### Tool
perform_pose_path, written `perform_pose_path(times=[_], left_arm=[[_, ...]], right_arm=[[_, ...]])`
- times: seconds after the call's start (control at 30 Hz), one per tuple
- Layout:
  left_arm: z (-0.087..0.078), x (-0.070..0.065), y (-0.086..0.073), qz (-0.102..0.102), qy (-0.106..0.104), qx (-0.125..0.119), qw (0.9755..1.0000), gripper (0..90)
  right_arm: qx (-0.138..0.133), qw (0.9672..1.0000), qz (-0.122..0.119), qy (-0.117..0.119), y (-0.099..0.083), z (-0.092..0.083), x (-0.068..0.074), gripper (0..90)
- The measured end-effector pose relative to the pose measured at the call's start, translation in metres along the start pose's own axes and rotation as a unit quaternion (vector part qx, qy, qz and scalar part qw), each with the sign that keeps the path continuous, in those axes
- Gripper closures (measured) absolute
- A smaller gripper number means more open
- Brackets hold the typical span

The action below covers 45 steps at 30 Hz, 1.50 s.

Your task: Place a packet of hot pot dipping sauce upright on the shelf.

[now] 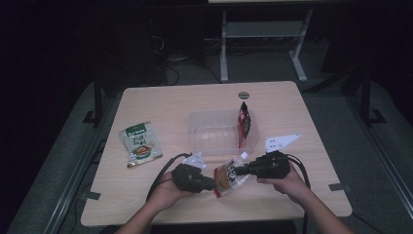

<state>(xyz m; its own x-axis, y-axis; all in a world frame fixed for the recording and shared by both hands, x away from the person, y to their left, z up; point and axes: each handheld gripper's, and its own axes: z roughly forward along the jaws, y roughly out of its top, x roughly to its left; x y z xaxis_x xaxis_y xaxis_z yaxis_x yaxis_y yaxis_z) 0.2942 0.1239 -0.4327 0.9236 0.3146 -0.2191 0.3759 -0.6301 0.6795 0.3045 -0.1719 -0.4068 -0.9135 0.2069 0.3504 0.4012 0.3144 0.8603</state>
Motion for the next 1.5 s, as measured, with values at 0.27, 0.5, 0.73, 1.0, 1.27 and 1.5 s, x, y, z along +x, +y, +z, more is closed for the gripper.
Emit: perform_pose_path(times=[0.27, 0.5, 0.73, 1.0, 1.27, 1.5], left_arm=[[-0.024, 0.007, -0.018, -0.018, 0.019, 0.005, 0.9997, 54.2], [-0.042, 0.013, -0.036, -0.036, 0.031, 0.015, 0.9987, 39.6], [-0.046, 0.014, -0.049, -0.038, 0.033, 0.034, 0.9981, 27.4], [-0.041, 0.012, -0.049, -0.028, 0.04, 0.053, 0.9974, 17.6], [-0.042, 0.014, -0.05, -0.032, 0.045, 0.048, 0.9973, 15.2], [-0.044, 0.016, -0.051, -0.03, 0.048, 0.048, 0.9973, 14.5]], right_arm=[[0.005, 0.9999, -0.011, -0.012, 0.005, -0.004, 0.0, 89.6], [0.006, 0.9997, -0.013, -0.022, 0.017, -0.011, -0.001, 89.6], [0.0, 0.9993, -0.025, -0.029, 0.036, -0.015, -0.003, 89.6], [-0.008, 0.9989, -0.033, -0.033, 0.06, -0.015, -0.007, 89.6], [-0.015, 0.9983, -0.038, -0.041, 0.082, -0.014, -0.018, 89.6], [-0.02, 0.9978, -0.038, -0.05, 0.097, -0.014, -0.027, 89.6]])
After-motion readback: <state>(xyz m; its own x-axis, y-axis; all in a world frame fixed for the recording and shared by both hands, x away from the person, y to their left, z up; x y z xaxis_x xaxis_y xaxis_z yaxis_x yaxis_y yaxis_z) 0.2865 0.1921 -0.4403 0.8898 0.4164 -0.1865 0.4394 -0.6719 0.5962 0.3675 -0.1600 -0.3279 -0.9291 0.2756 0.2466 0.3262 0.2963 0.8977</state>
